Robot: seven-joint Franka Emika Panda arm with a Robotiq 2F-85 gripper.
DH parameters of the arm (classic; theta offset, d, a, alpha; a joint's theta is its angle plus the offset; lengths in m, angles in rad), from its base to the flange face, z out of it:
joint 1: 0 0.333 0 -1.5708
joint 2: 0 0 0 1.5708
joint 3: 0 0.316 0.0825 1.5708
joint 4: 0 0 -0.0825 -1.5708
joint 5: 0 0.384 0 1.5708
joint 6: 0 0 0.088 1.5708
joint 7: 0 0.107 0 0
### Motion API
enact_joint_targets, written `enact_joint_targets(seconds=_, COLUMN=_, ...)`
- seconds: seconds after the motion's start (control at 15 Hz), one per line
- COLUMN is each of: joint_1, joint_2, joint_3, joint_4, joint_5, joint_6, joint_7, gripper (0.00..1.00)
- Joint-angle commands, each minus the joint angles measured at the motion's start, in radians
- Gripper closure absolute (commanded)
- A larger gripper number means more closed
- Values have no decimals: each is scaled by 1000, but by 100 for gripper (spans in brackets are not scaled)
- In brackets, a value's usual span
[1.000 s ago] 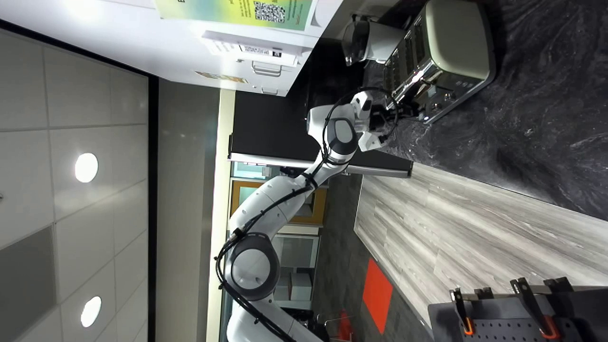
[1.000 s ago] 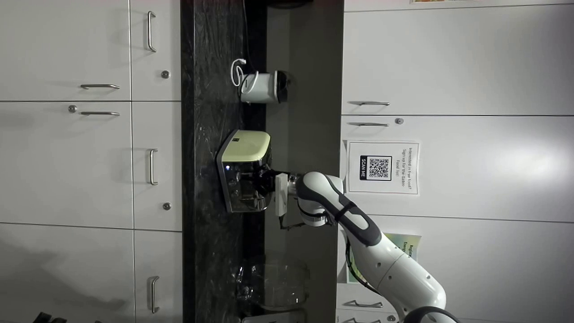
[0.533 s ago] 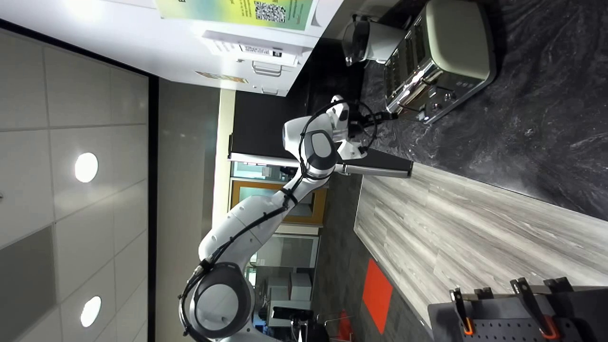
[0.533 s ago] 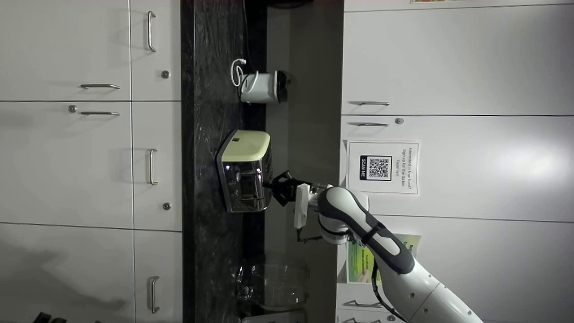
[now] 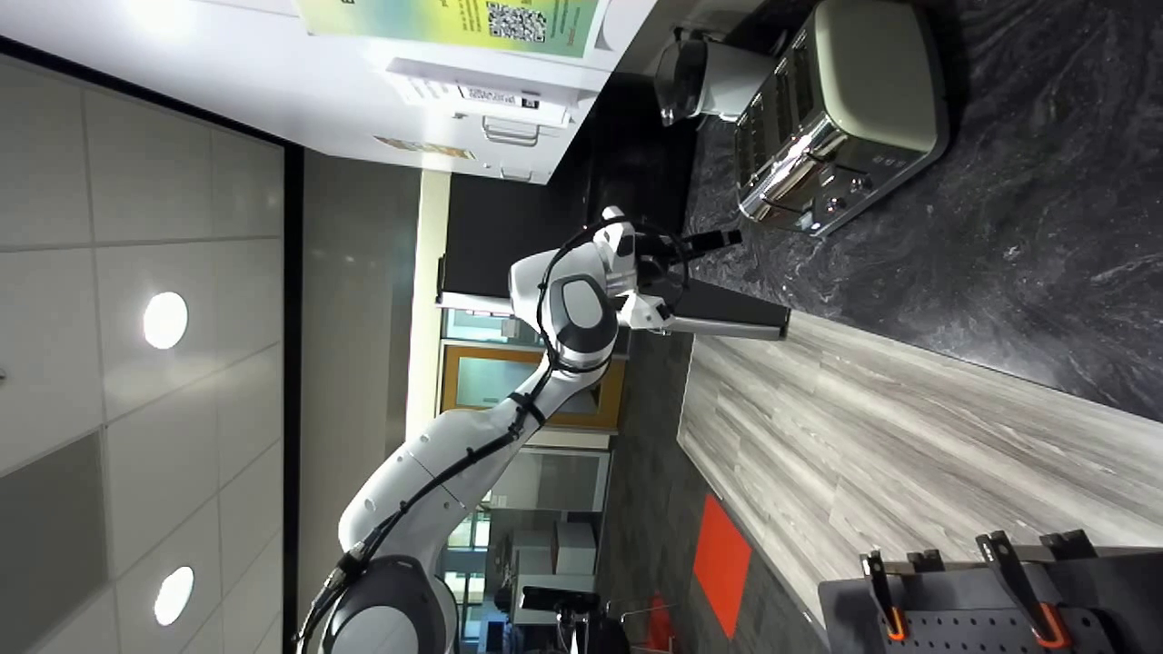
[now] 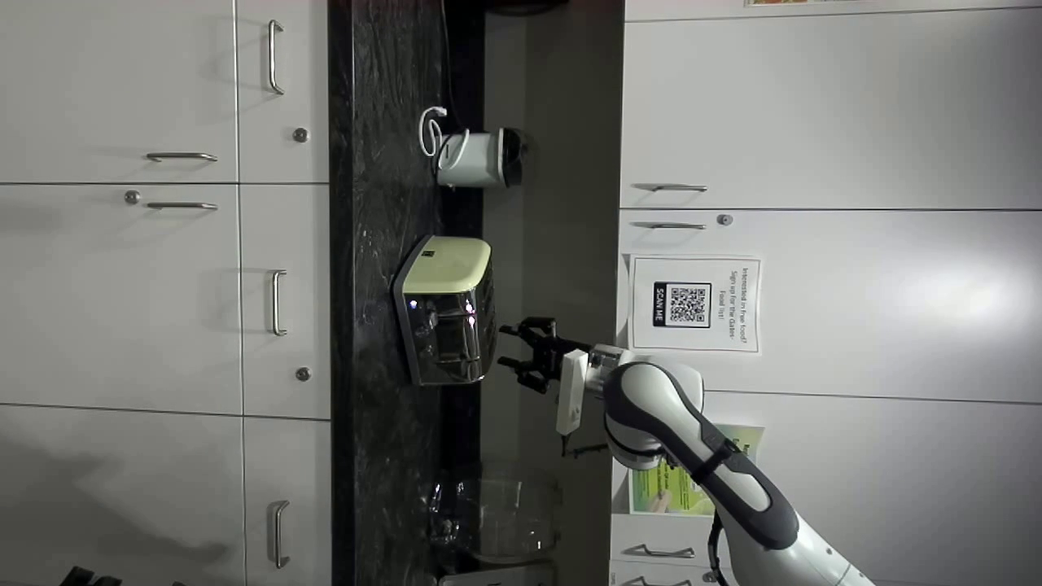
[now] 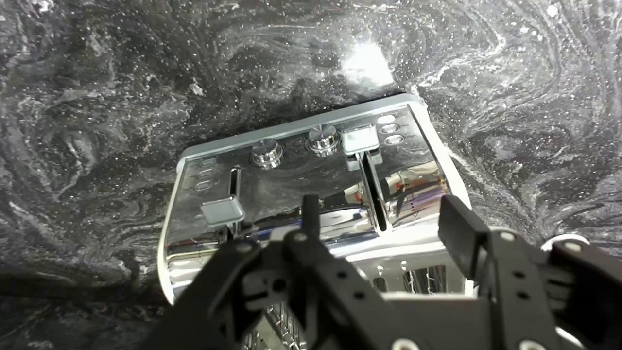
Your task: Push the left lever down
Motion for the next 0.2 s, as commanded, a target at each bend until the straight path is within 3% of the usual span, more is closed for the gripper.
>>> enact_joint_targets(seconds=0.0, joint_1=-18, joint_2=1, joint_3=17, joint_4=1, joint_5=-2, joint_6=-1, joint_7=0, gripper=27)
enact_joint_targets(seconds=0.13, joint_1=-19, joint_2=7, joint_3=16, joint_4=1, joint_5=-1, joint_6=-1, joint_7=-3, gripper=17)
